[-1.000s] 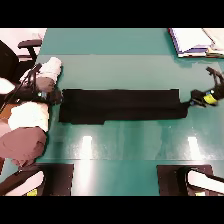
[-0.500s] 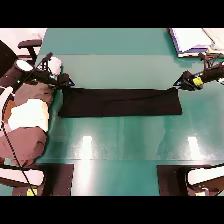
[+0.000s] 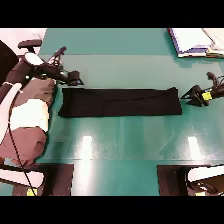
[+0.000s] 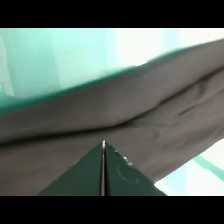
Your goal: Fold the shirts.
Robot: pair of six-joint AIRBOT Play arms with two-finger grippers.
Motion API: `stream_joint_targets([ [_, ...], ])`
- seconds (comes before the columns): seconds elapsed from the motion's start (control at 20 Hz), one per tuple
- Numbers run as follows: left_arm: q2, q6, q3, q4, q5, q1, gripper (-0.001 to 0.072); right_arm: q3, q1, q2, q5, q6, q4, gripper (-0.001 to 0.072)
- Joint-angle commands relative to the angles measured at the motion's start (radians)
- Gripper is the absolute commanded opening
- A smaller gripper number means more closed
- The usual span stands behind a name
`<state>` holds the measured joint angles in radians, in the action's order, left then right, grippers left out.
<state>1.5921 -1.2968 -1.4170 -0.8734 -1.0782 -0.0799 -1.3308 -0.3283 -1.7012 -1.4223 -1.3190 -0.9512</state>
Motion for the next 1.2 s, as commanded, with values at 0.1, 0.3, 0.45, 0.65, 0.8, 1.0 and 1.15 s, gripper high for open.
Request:
stream_joint_targets([
  [0.1, 0.043, -0.069, -0.004, -0.007, 0.138, -0.194, 0.0026, 0.060, 0.055, -0.074, 0.055, 0.057, 0.096, 0.0400],
  [0.3, 0.118, -0.102, -0.024, -0.006, 0.195, -0.313, 0.0025, -0.056, 0.111, -0.068, 0.006, 0.080, 0.095, 0.0014],
  [0.45, 0.205, -0.114, -0.113, -0.006, 0.199, -0.378, 0.0025, -0.179, 0.131, 0.021, -0.058, 0.077, 0.097, 0.0014],
  [0.65, 0.344, -0.154, -0.261, -0.006, 0.171, -0.428, 0.0025, -0.332, 0.207, 0.135, -0.103, 0.026, 0.126, 0.0014],
  [0.8, 0.406, -0.180, -0.307, -0.003, 0.151, -0.442, 0.0026, -0.434, 0.278, 0.173, -0.106, 0.006, 0.250, 0.0013],
  [1.0, 0.412, -0.192, -0.310, 0.018, 0.174, -0.446, 0.0025, -0.540, 0.402, 0.176, -0.103, -0.017, 0.253, 0.0013],
  [1.15, 0.412, -0.192, -0.311, 0.018, 0.178, -0.445, 0.0025, -0.560, 0.504, 0.176, -0.072, -0.017, 0.253, 0.0013],
])
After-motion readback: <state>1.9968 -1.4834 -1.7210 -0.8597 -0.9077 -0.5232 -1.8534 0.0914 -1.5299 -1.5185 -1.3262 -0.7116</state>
